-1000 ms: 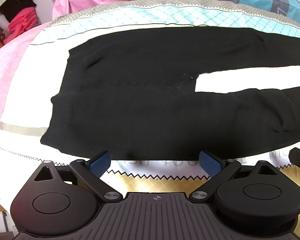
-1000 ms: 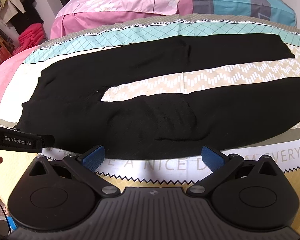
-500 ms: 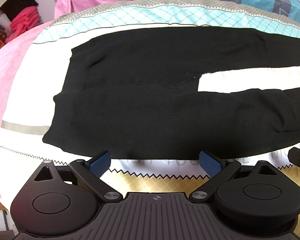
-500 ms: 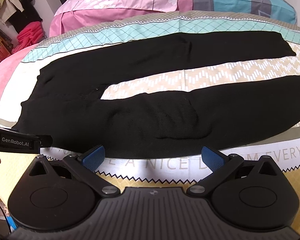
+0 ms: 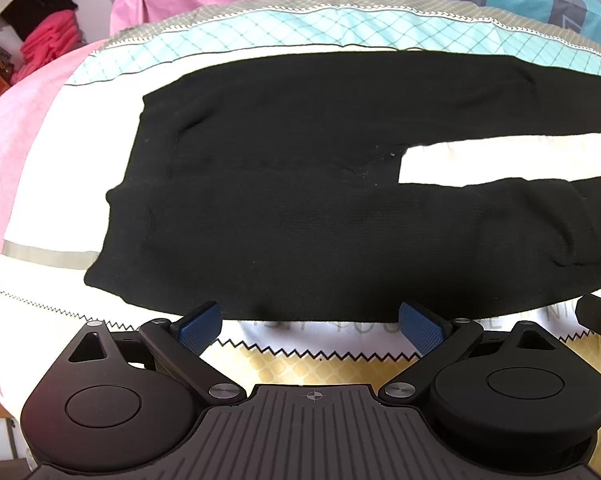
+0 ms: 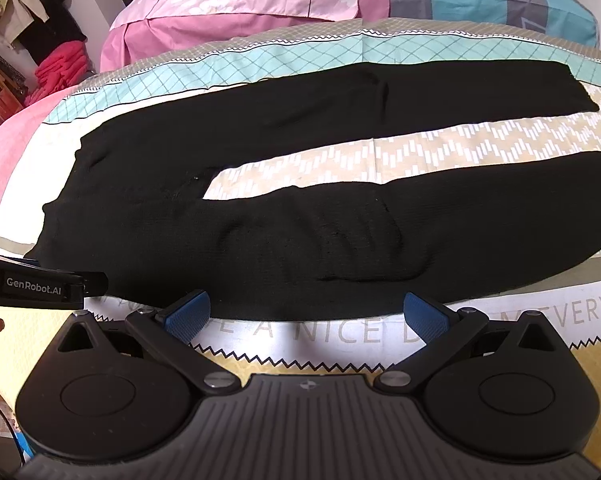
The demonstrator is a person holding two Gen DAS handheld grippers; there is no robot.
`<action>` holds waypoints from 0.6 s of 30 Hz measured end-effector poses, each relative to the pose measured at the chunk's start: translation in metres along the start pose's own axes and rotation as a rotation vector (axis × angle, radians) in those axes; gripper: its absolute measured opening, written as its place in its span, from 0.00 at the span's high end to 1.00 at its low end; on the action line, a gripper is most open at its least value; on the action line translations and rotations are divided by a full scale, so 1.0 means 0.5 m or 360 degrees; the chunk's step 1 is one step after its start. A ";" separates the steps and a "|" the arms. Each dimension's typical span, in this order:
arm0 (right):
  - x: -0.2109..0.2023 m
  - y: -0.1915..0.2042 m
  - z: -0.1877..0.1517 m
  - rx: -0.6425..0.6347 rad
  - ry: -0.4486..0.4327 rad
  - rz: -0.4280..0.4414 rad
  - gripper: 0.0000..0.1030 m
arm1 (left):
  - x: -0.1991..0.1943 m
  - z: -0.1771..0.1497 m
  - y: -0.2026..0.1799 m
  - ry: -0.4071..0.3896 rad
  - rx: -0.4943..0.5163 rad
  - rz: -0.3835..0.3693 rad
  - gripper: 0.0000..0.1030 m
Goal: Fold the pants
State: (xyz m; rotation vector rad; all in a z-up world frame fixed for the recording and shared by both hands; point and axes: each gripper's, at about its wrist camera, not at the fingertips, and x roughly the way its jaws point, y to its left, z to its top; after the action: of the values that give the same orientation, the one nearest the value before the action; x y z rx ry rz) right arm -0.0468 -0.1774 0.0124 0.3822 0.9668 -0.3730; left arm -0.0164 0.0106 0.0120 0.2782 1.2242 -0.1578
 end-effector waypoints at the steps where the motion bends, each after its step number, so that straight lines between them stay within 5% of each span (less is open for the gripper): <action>1: 0.000 0.000 0.000 0.0000 0.0000 0.0000 0.00 | 0.000 0.000 0.000 0.0000 -0.0001 0.0001 0.00; 18: 0.006 -0.009 0.001 0.0017 0.0005 0.0000 0.00 | 0.006 0.003 -0.006 0.0007 0.0008 0.0003 0.00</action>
State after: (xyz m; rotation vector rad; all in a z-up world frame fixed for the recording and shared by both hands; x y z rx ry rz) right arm -0.0471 -0.1819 0.0094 0.3926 0.9683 -0.3776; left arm -0.0146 0.0072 0.0092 0.2842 1.2280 -0.1583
